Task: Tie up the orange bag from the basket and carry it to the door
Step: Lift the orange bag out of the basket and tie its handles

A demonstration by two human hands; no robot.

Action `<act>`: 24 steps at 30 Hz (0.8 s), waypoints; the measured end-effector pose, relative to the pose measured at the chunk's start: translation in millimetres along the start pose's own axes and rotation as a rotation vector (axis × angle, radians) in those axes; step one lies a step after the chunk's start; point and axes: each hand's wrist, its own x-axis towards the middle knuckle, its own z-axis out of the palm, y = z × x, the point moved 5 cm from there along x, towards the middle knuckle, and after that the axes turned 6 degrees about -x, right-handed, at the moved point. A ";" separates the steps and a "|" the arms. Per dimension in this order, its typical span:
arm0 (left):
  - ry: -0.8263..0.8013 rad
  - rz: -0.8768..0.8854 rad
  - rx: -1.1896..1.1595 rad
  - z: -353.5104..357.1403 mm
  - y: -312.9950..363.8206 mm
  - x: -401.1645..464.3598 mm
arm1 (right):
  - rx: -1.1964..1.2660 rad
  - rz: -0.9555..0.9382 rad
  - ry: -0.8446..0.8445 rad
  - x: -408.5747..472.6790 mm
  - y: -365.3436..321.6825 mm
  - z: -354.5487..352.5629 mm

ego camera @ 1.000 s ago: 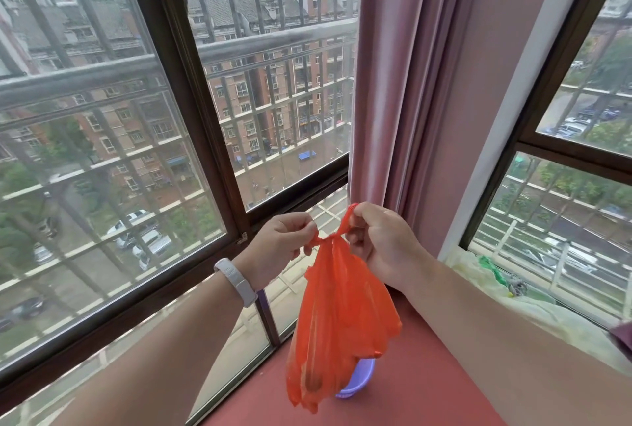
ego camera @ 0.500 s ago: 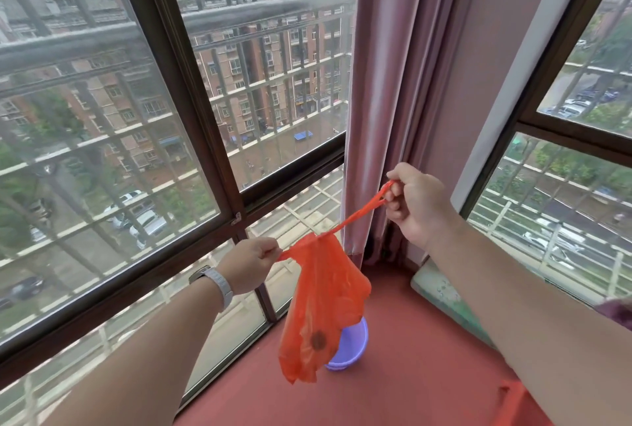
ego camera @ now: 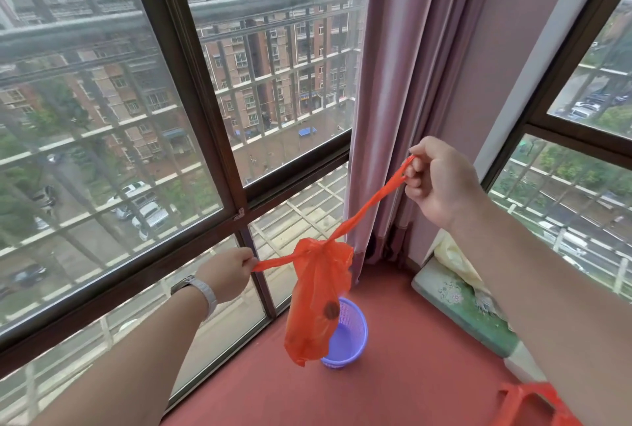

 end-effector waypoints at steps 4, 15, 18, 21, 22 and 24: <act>0.119 0.030 -0.281 -27.3 18.4 4.8 | -0.091 -0.056 -0.102 -2.2 -4.8 15.0; 0.073 0.191 -0.793 -83.6 133.1 -5.8 | -0.391 -0.295 -0.274 -6.1 -10.9 50.0; 0.045 0.216 -0.794 -83.9 154.6 -2.7 | -0.463 -0.347 -0.296 -6.7 -8.2 55.3; 0.002 0.222 -0.777 -81.9 168.7 -0.3 | -0.507 -0.353 -0.326 -6.8 -1.5 57.3; -0.011 0.228 -0.764 -80.6 171.9 0.3 | -0.522 -0.352 -0.331 -6.6 1.5 57.3; -0.029 0.237 -0.774 -78.7 175.6 1.5 | -0.597 -0.356 -0.304 -4.8 8.6 56.1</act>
